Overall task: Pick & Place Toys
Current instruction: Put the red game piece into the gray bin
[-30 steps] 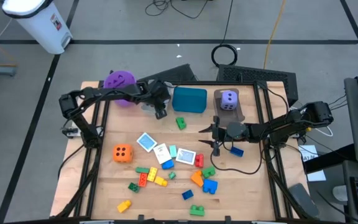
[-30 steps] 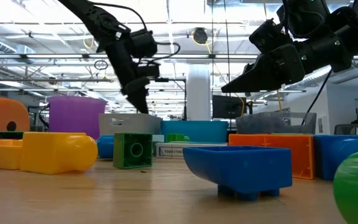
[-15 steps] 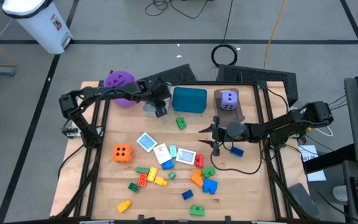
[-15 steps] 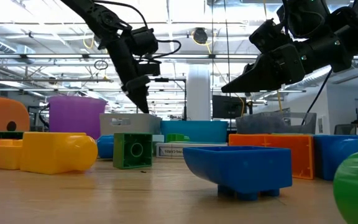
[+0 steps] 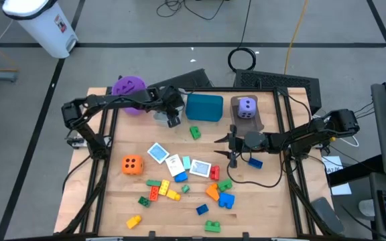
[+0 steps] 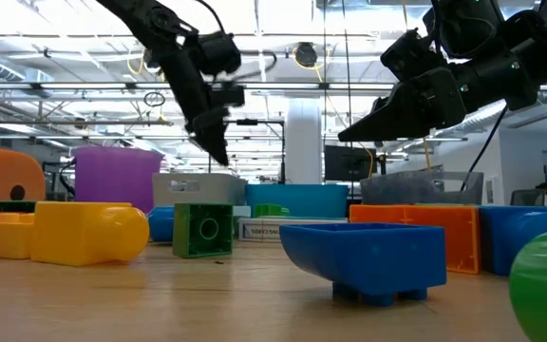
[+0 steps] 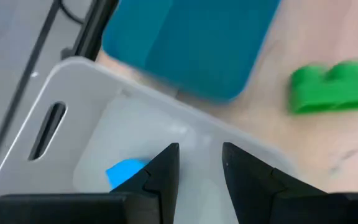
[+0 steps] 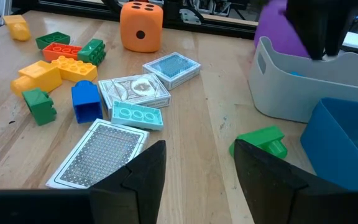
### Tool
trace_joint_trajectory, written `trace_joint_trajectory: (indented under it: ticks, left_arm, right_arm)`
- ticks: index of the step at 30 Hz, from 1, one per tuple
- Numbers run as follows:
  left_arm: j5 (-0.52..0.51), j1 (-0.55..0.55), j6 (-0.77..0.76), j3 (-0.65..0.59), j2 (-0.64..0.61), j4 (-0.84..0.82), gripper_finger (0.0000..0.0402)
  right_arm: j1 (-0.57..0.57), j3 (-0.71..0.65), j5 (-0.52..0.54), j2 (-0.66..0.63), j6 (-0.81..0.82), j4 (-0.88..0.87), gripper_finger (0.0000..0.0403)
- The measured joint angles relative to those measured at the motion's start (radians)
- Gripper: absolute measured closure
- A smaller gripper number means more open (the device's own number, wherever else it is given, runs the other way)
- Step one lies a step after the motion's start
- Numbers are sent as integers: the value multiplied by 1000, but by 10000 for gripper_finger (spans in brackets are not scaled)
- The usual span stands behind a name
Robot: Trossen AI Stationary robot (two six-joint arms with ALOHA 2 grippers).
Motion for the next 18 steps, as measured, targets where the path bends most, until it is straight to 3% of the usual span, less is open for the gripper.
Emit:
trace_joint_trajectory:
  ticks: [7, 11, 15, 18]
  left_arm:
    - [250, -21, -57, 0, -186, -150, 273]
    - [316, -70, -78, -39, -301, -175, 273]
    - [305, -148, -171, -165, -416, -69, 273]
    - [295, -237, -251, -297, -485, 123, 273]
  right_arm:
    - [0, 0, -1, 0, 0, 2, 222]
    - [0, 0, -1, 0, 1, 9, 222]
    - [5, 0, -1, 0, 55, 18, 222]
    - [9, 0, -2, 0, 112, 54, 222]
